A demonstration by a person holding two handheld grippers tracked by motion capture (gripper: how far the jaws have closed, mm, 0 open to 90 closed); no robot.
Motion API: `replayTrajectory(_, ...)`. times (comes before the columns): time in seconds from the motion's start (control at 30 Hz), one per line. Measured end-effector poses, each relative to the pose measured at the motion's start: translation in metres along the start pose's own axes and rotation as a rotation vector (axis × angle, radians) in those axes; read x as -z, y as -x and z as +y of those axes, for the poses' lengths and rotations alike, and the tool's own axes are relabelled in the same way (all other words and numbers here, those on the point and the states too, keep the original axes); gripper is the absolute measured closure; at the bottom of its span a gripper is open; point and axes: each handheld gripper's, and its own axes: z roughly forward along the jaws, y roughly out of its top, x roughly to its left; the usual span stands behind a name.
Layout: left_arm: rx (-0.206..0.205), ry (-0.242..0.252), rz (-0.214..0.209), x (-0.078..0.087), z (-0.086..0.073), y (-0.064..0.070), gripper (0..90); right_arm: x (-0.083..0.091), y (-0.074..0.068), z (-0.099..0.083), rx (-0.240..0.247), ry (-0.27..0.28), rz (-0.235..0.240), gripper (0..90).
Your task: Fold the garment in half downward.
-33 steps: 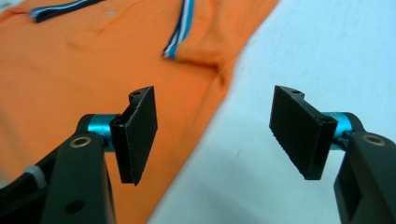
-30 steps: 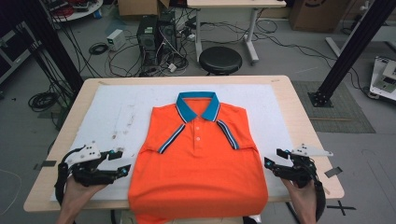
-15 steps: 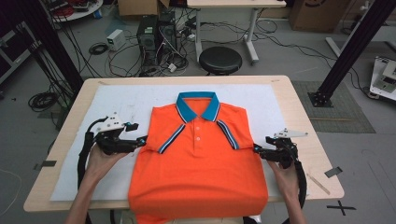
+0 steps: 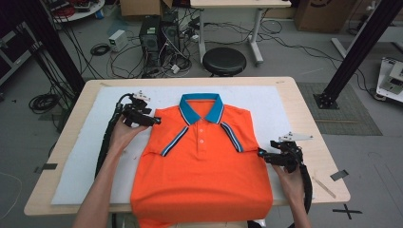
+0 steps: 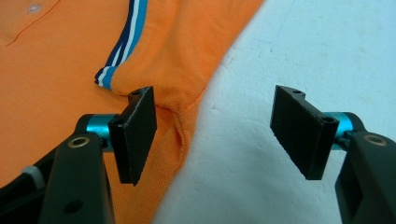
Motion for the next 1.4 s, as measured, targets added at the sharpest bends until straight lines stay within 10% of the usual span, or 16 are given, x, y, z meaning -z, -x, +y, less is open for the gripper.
replayTrajectory(0.37,0.102,0.029,0.031,-0.036,-0.001,-0.024,41.0,-0.003,-0.002,0.000,0.005,-0.019,-0.004,31.9)
replayTrajectory(0.57,0.189,0.053,-0.025,-0.050,-0.011,-0.035,41.5,-0.004,-0.002,0.000,0.010,-0.028,-0.005,31.9)
replayTrajectory(0.87,0.125,0.025,0.008,-0.057,-0.008,-0.028,51.2,-0.004,-0.003,0.000,0.012,-0.033,-0.009,31.9)
replayTrajectory(1.4,0.232,0.064,-0.069,-0.052,-0.019,-0.037,82.8,-0.004,-0.004,0.000,0.023,-0.040,-0.010,31.9)
